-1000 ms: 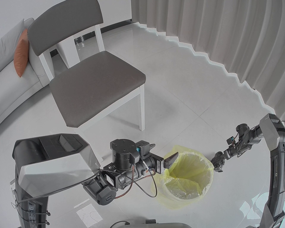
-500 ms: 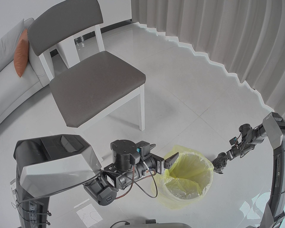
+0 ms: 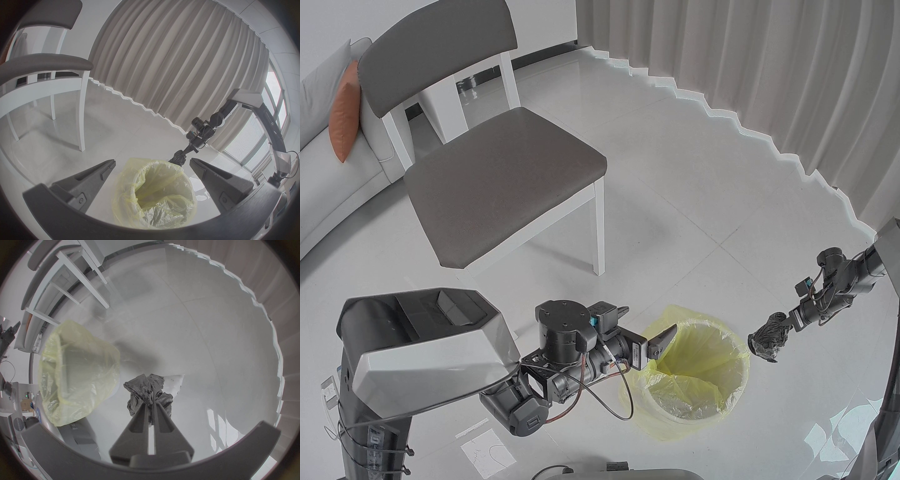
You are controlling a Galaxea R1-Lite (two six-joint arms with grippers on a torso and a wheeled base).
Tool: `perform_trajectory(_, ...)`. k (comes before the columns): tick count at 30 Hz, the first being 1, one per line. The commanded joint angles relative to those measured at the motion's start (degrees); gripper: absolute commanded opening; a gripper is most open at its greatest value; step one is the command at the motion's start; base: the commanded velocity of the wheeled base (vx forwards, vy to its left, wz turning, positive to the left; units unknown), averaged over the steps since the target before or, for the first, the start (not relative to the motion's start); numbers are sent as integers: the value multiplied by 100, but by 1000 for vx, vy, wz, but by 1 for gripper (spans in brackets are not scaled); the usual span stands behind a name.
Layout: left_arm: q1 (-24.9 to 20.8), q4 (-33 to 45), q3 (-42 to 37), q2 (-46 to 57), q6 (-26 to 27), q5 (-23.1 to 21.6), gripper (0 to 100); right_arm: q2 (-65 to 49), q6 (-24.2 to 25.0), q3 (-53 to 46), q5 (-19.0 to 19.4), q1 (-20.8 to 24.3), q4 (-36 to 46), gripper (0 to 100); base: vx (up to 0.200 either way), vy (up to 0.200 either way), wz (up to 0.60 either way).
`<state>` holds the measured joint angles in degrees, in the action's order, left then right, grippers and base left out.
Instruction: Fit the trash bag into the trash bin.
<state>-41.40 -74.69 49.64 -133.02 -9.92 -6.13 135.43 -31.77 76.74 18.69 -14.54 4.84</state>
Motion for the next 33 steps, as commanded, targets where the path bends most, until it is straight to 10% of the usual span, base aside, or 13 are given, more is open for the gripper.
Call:
perform_trajectory(1, 71, -248, 2, -303, 8, 24, 100, -1220, -110, -704, 12, 39, -124, 0, 0, 0, 0)
perform_trajectory(9, 141, -423, -69, -373, 17, 33, 100, -2627, -207, -1126, 21, 250, -62, 0, 0, 0, 0)
perform_trajectory(33, 466, -669, -95, -646, 43, 68, 100, -4270, -163, -1935, -14, 2808, -106, 0, 0, 0, 0)
